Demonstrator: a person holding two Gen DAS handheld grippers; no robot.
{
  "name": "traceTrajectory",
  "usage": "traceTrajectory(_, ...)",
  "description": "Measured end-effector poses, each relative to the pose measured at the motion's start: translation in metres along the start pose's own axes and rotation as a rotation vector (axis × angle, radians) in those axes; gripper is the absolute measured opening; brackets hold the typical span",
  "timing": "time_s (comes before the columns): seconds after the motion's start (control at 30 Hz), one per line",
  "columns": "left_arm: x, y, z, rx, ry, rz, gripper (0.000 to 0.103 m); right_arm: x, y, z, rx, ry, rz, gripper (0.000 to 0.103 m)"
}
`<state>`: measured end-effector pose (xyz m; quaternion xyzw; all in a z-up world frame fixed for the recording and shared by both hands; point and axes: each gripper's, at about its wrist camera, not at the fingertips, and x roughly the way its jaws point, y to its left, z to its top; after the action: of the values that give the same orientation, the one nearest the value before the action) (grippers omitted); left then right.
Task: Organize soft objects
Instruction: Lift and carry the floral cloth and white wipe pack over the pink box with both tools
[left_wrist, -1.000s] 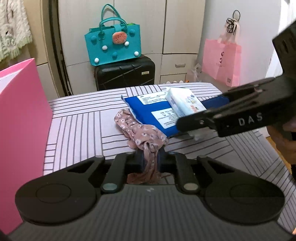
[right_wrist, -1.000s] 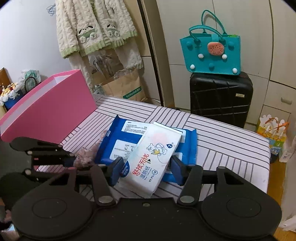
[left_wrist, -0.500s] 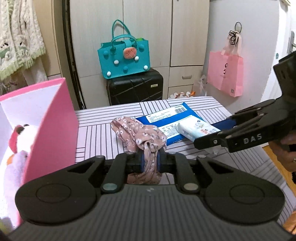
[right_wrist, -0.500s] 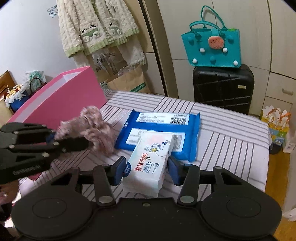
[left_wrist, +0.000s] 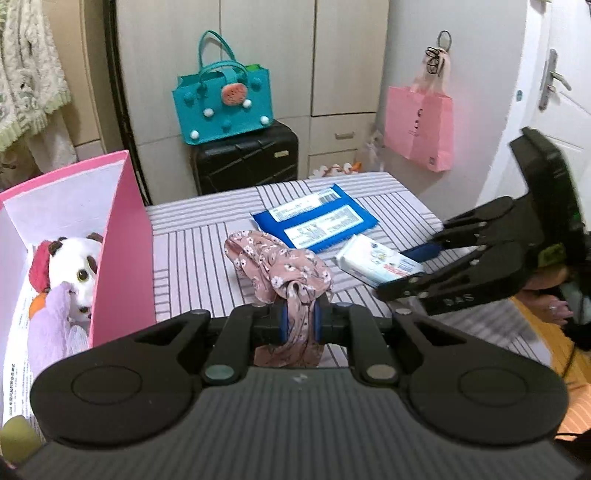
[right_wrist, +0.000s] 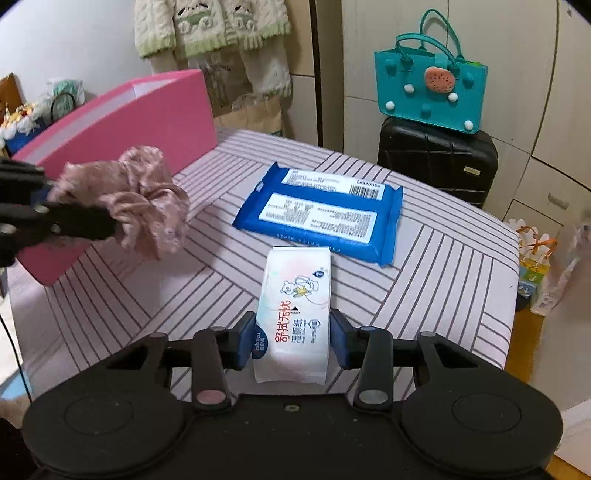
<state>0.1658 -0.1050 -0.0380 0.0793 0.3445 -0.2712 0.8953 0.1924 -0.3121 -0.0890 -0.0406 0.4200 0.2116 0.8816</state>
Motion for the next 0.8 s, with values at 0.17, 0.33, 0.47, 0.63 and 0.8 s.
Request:
traceTrajectory(0.17, -0.010, -0.003, -0.002, 0.028, 0.039, -0.035, 0.011, 0.010, 0.007, 0.000, -0.041, -0.033, -0.050, 0.049)
traceTrajectory(0.33, -0.030, 0.000, -0.002, 0.080, 0.089, -0.085, 0.011, 0.006, 0.012, 0.002, 0.013, -0.036, -0.076, 0.045)
traceTrajectory(0.47, -0.050, 0.004, -0.003, 0.126, 0.126, -0.141, 0.011, -0.013, 0.025, 0.000, 0.029, -0.010, -0.029, 0.045)
traceTrajectory(0.63, -0.070, 0.006, -0.012, 0.178, 0.174, -0.169, 0.012, -0.036, 0.054, 0.003, 0.057, 0.028, 0.113, 0.045)
traceTrajectory(0.8, -0.089, 0.014, -0.024, 0.154, 0.208, -0.208, 0.012, -0.047, 0.085, 0.012, 0.060, 0.070, 0.230, 0.045)
